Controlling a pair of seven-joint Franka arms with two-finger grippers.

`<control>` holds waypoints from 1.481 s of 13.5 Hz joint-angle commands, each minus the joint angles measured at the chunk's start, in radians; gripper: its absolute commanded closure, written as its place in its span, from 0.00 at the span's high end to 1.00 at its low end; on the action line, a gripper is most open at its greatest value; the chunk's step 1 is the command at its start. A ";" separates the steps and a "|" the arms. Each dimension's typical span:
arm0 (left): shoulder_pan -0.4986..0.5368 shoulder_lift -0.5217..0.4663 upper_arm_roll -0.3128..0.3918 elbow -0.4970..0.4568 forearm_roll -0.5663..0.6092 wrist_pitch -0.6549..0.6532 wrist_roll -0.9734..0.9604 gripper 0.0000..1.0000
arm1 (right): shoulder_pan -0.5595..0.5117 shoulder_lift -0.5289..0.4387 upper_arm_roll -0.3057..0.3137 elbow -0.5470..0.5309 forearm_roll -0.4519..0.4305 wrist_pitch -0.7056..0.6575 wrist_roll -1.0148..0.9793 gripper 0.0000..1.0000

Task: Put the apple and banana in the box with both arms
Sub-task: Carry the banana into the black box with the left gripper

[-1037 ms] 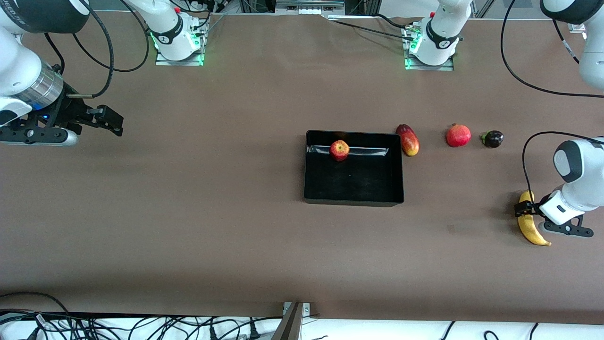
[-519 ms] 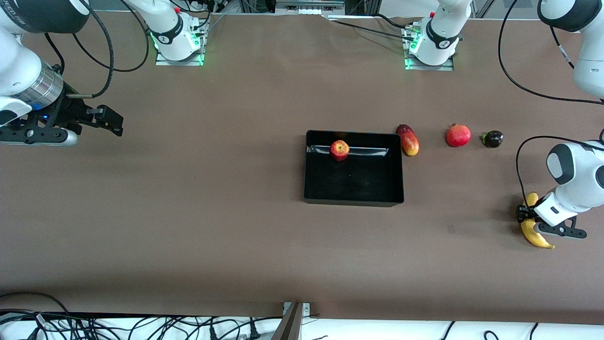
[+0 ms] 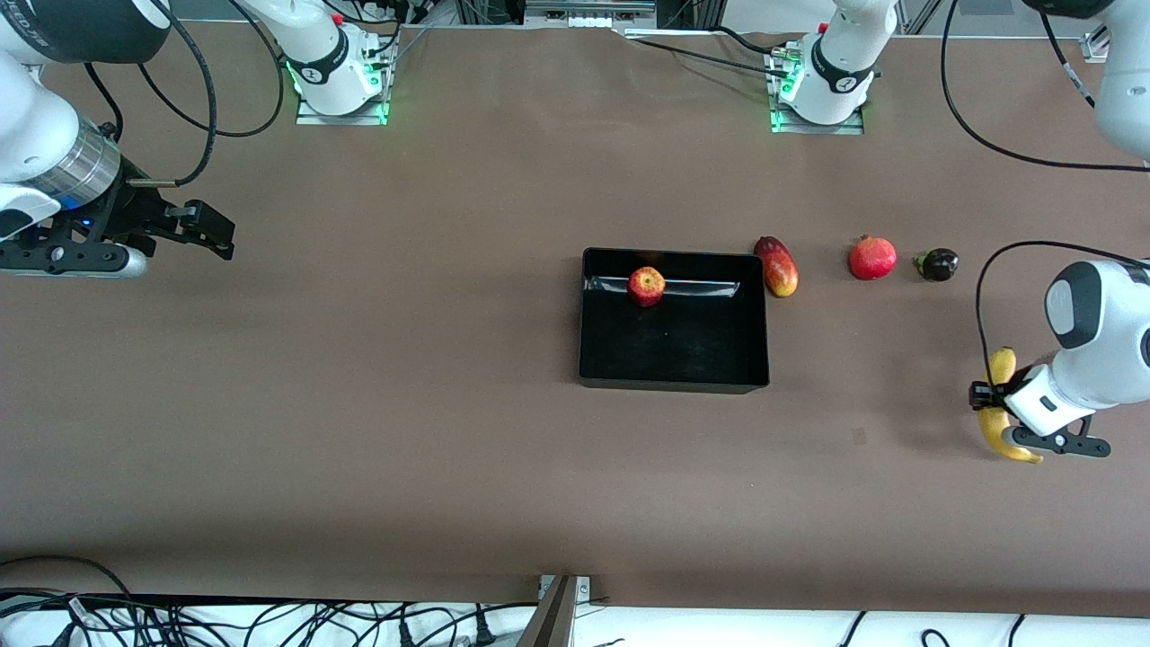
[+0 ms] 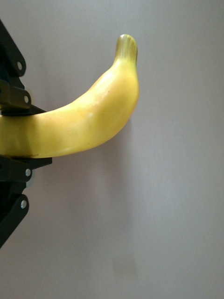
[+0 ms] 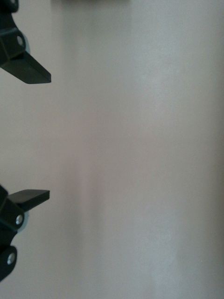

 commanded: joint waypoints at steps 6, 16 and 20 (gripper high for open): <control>-0.165 -0.082 -0.207 -0.023 -0.056 -0.175 -0.407 0.00 | -0.007 0.003 0.008 0.015 -0.011 -0.003 0.007 1.00; -0.393 -0.062 -0.239 -0.153 -0.062 -0.079 -0.720 0.00 | -0.007 0.003 0.008 0.015 -0.011 -0.002 0.007 1.00; -0.415 -0.065 -0.241 -0.259 -0.059 0.081 -0.746 0.00 | -0.007 0.003 0.008 0.015 -0.011 -0.002 0.007 1.00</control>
